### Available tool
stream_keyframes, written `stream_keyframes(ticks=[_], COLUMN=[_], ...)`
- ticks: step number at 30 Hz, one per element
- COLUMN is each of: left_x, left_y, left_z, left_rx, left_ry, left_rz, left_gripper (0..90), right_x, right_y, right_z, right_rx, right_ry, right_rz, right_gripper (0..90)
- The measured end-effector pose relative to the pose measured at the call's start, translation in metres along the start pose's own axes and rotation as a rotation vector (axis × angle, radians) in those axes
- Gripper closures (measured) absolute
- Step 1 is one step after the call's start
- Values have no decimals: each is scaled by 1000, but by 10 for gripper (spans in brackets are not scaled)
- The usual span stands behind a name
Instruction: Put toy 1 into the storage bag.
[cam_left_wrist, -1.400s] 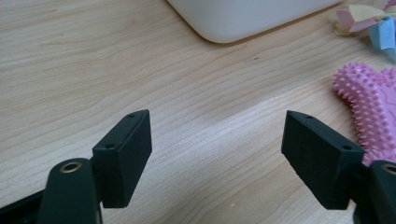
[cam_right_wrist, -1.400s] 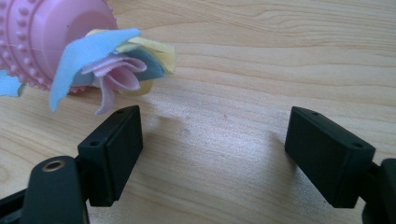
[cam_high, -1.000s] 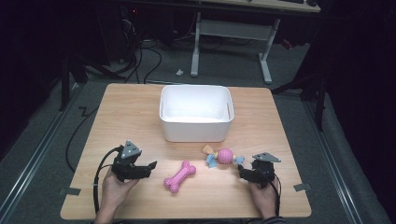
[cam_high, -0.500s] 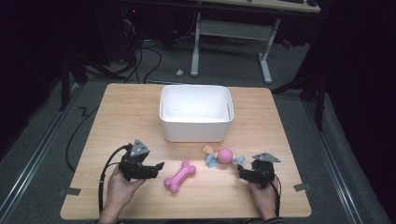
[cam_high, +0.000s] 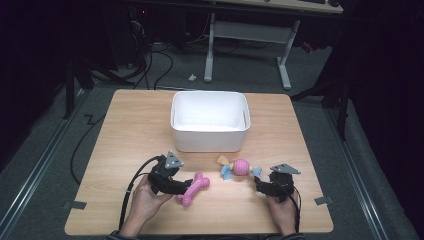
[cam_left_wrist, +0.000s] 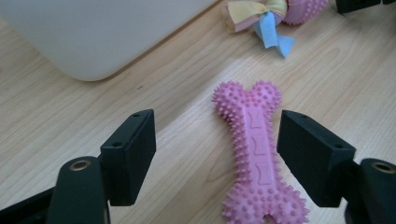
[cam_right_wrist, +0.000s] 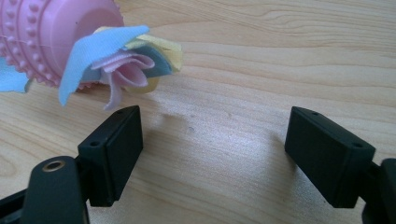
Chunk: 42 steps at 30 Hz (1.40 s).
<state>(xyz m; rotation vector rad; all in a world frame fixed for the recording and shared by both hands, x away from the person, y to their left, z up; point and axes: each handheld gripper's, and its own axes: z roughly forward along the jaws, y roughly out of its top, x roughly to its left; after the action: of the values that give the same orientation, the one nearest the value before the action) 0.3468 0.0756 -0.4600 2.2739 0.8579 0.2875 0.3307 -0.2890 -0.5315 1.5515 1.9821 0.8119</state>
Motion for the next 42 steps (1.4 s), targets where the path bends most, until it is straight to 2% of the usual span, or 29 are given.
stream_keyframes(ticks=[9, 16, 23, 29, 42], left_x=[-10, -16, -18, -22, -28], left_y=[2, 1, 0, 0, 2], left_z=[22, 36, 43, 50, 58], left_rx=[69, 114, 139, 168, 198], left_ry=[-29, -30, -27, -12, 4], left_rz=[-3, 7, 18, 29, 39], left_gripper=[307, 318, 333, 385, 469], right_x=[0, 0, 0, 0, 0], right_y=[0, 0, 0, 0, 0], right_z=[0, 0, 0, 0, 0], right_rx=[0, 0, 0, 2, 2], right_ry=[-1, 0, 1, 2, 2], right_rz=[0, 0, 0, 1, -1], right_gripper=[194, 194, 194, 194, 194])
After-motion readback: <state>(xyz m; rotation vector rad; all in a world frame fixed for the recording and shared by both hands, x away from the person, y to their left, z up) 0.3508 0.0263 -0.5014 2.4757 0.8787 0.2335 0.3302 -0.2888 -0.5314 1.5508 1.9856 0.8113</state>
